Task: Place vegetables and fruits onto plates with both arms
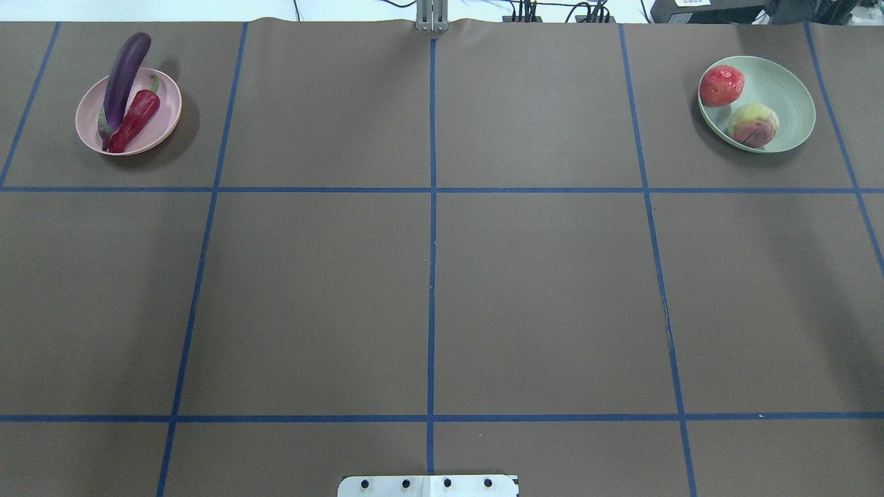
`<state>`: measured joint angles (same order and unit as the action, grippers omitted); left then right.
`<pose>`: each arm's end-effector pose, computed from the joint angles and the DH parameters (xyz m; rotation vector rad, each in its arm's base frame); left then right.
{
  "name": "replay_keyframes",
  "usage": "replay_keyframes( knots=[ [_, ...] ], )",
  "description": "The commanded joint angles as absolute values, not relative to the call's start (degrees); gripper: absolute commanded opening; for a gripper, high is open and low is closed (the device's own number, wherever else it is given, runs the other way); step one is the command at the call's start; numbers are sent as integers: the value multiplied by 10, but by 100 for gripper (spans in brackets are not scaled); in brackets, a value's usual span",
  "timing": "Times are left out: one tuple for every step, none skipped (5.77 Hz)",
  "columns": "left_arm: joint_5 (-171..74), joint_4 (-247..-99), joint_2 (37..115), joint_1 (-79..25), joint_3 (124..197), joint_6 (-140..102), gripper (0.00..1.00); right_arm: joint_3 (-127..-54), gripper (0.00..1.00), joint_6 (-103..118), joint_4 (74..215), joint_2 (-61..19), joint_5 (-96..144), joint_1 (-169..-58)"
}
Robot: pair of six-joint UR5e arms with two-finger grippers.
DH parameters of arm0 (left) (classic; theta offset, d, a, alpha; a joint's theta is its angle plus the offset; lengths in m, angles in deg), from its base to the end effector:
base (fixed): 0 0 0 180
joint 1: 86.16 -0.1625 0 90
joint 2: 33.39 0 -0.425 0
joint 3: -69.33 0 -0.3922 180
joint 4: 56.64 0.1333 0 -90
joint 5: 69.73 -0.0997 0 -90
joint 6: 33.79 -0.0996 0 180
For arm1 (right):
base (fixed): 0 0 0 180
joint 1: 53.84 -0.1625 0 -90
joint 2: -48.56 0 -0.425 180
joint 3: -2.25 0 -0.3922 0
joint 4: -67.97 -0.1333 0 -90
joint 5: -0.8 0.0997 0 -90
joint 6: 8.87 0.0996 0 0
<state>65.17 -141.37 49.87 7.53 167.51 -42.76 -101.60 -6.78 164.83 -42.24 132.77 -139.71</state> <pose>-0.0910 -0.4320 0.6518 0.0234 0.7857 0.0612 0.0317 -0.4868 0.5618 0.0633 -0.7364 -0.0735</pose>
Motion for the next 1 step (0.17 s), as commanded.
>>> replay_keyframes(
  knots=[
    [651, -1414, 498, 76, 1678, -428, 100, -1015, 100, -68, 1648, -423, 1326, -1397]
  ],
)
